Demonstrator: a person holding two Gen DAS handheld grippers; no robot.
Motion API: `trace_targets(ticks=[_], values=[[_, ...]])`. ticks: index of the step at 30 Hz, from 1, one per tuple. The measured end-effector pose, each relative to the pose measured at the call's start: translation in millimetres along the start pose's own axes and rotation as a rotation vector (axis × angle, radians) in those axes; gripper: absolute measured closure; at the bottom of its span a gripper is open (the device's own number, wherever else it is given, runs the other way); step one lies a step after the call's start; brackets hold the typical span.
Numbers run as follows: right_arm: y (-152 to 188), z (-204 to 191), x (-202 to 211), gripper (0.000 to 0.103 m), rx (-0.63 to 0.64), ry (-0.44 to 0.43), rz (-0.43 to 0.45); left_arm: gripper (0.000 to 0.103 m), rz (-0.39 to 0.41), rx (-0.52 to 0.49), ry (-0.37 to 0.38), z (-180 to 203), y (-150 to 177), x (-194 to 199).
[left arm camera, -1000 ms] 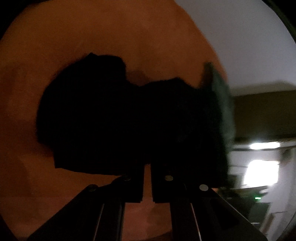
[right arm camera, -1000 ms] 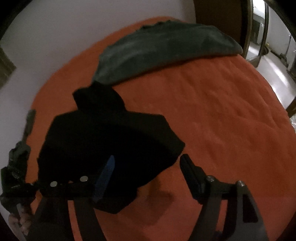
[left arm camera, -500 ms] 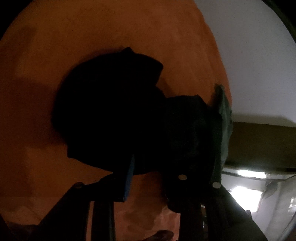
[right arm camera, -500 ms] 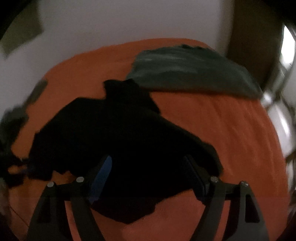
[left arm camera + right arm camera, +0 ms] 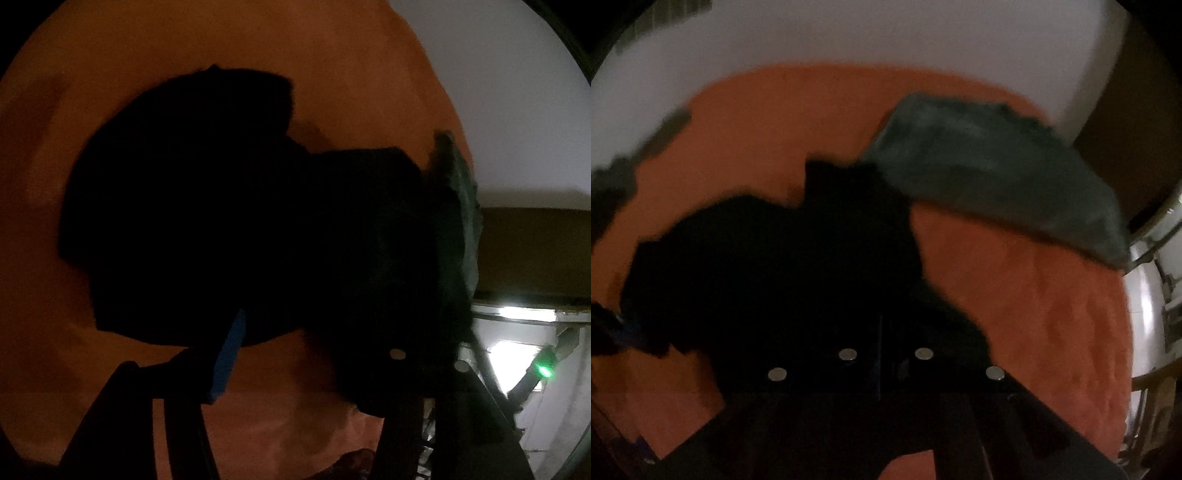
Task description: Fold clothes
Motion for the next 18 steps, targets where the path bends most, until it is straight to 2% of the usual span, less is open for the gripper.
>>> trace_targets(ticks=[2, 6, 9, 11, 13, 14, 16, 18], values=[[-6.4, 10.1, 33.4, 0.101, -0.051, -0.011, 0.081, 0.046, -0.006, 0.03, -0.003, -1.9, 0.7, -4.7], [-3.1, 29.4, 86.7, 0.101, -0.151, -0.053, 0.148, 0.046, 0.002, 0.043, -0.031, 4.6, 5.8, -2.8], [6.6, 45.6, 101.9, 0.101, -0.269, -0.077, 0.169, 0.046, 0.013, 0.049, -0.049, 6.4, 10.0, 7.2], [20.5, 47.4, 104.1, 0.101, -0.31, -0.098, 0.171, 0.046, 0.034, 0.066, -0.031, 11.8, 11.8, 15.4], [36.2, 47.1, 102.9, 0.101, -0.332, -0.094, 0.168, 0.046, 0.076, 0.087, -0.017, 17.0, 12.6, 30.1], [45.0, 44.1, 98.7, 0.101, -0.332, -0.092, 0.146, 0.046, 0.117, 0.116, -0.033, 15.3, 13.0, 40.1], [55.6, 35.8, 95.2, 0.101, -0.318, -0.097, 0.121, 0.046, 0.244, 0.263, -0.11, -1.2, 22.1, 71.4], [55.3, 24.3, 103.1, 0.101, -0.274, -0.114, 0.135, 0.046, 0.271, 0.279, -0.07, 4.5, 34.2, 83.1]])
Point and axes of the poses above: each gripper's, at about its wrist camera, not at the fingertips, and x roughly against the way its jaws point, z to its right, y to its underside, the point moved 5 cm from there along -x, roughly the way its jaws point, and after that the axes turned 6 degrees about z, right-handed, at the moved point
